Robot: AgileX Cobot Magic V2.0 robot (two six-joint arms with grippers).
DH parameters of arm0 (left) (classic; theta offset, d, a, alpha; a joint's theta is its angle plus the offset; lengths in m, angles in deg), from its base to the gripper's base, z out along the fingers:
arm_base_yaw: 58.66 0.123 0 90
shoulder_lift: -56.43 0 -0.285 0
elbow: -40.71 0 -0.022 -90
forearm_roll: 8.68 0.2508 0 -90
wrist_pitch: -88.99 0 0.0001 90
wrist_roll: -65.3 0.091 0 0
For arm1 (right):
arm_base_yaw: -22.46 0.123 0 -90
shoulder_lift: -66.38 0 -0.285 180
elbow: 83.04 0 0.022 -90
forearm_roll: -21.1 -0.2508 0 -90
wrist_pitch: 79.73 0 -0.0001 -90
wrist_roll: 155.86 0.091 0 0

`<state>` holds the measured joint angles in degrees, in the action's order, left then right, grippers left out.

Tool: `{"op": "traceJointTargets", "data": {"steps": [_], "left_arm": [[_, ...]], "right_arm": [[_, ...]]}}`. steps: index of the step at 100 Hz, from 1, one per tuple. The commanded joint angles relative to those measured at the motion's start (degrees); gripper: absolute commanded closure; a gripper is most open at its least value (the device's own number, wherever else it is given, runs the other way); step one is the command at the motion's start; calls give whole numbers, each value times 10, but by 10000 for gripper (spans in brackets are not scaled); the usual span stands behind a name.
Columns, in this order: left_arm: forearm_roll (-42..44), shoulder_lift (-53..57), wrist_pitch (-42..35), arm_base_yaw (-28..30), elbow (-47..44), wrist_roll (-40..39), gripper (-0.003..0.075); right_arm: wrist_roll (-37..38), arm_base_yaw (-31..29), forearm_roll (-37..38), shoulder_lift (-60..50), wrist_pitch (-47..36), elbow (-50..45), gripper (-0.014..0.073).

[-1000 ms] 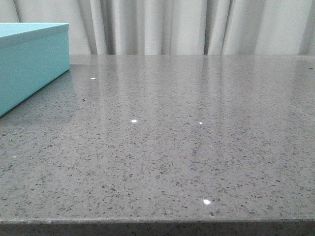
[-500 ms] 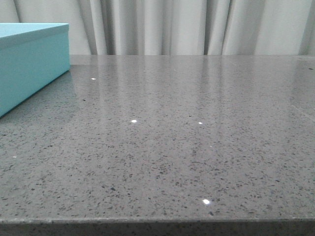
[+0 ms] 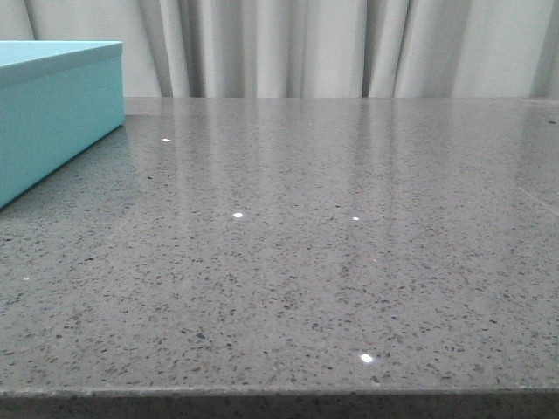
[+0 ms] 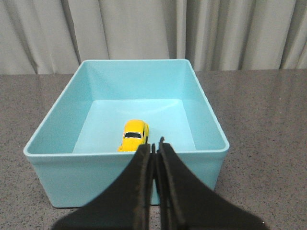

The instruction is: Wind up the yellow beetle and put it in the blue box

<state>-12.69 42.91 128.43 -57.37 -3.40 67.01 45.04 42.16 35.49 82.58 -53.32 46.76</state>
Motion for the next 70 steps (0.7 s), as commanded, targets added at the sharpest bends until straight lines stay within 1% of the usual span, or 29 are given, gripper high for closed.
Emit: {"op": "traceJointTargets", "data": {"steps": [1, 70], "left_arm": [[-8, 1, -43, 0, 12, 2, 741], [-8, 2, -38, 0, 12, 2, 741]], "right_arm": [[-7, 0, 16, 6, -65, 14, 661], [-7, 0, 16, 6, -65, 10, 661]]}}
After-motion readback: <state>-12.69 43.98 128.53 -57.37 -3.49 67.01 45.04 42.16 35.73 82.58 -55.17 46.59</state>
